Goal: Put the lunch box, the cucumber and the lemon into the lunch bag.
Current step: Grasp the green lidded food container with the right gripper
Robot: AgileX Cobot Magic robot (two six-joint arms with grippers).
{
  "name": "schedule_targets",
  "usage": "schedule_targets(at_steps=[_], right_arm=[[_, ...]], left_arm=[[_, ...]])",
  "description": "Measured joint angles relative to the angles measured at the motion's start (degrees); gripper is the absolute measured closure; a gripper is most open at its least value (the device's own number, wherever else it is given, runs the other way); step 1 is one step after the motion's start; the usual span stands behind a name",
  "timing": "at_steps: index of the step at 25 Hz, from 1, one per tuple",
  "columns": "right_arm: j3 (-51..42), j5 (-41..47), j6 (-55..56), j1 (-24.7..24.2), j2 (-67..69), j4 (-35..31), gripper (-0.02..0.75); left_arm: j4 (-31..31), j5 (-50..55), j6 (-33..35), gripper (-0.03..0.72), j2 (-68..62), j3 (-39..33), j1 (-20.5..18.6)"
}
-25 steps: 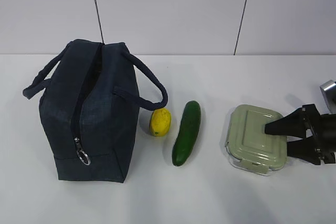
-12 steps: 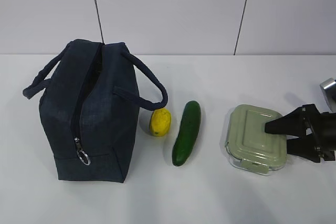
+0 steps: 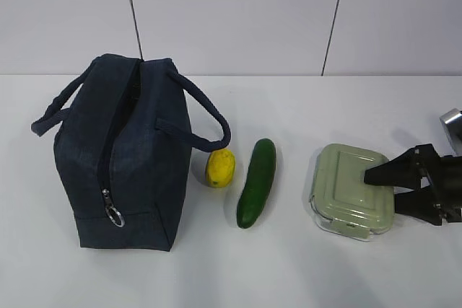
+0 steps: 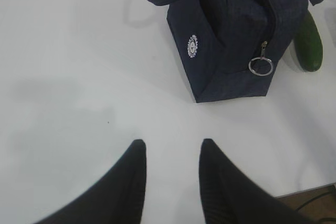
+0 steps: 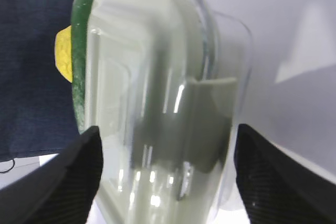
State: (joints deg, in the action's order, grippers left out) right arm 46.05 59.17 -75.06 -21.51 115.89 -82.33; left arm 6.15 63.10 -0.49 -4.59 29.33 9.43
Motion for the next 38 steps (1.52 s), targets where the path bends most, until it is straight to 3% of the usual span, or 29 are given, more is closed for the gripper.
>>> schedule_targets(at_steps=[38], right_arm=[[1.71,4.40,-2.77,0.00,4.59,-0.11,0.150]], left_arm=[[0.00,0.00,0.00,0.445,0.00,0.00,0.00]])
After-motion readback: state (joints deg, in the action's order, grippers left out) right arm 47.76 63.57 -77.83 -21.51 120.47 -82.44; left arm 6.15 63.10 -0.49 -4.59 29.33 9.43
